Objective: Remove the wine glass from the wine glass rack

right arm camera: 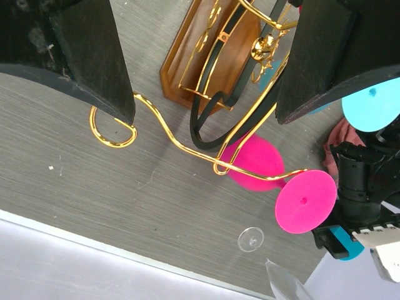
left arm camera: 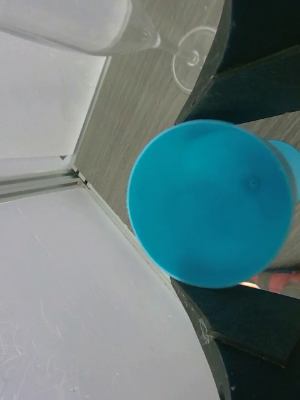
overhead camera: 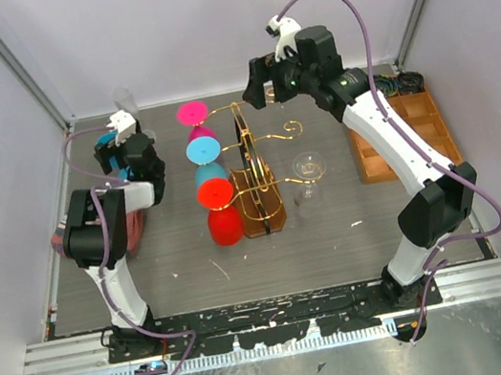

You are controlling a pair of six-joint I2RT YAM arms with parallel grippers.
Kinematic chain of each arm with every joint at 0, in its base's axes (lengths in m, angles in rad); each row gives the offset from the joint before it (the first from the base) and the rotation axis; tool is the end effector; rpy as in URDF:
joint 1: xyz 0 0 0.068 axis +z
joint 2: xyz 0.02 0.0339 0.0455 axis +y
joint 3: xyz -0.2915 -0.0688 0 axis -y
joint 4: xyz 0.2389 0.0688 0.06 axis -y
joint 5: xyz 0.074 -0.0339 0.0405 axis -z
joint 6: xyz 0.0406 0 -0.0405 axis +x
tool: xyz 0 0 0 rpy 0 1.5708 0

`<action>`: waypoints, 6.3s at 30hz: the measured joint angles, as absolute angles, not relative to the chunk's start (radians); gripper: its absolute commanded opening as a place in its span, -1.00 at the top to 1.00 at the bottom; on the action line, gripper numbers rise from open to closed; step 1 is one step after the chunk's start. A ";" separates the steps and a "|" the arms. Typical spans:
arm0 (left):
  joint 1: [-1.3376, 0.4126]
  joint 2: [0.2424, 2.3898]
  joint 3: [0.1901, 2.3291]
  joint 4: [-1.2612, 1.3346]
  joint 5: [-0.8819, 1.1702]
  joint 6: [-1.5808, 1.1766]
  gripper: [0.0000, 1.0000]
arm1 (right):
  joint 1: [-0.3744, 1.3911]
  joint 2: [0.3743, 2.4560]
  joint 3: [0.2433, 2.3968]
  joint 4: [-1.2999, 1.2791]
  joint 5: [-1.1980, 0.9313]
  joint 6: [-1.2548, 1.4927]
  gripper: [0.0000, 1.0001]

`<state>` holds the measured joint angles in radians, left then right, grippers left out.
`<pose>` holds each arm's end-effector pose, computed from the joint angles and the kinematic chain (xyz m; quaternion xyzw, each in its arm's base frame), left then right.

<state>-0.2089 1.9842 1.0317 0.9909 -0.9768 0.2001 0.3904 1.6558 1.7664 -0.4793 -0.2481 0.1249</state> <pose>0.4189 -0.0544 0.2243 -0.2067 0.6682 0.3225 0.6377 0.3488 0.1543 0.4491 -0.1777 0.8019 0.2417 0.5166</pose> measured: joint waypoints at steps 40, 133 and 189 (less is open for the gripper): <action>-0.265 1.155 1.186 -0.505 -0.784 -0.467 -0.96 | 0.505 2.165 2.366 -0.795 -0.525 0.451 -0.17; -0.265 0.913 1.090 -0.718 -0.562 -0.579 -0.96 | 0.435 2.211 2.332 -0.575 -0.712 0.633 0.98; -0.265 0.900 1.042 -0.798 -0.506 -0.660 -0.96 | 0.235 2.313 1.900 -0.102 0.444 -0.614 0.98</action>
<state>-0.2646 0.9005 1.0416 -0.7982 -0.5060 -0.6601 0.2352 2.3135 1.9003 -0.1024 0.4438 -0.6136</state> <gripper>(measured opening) 0.982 0.078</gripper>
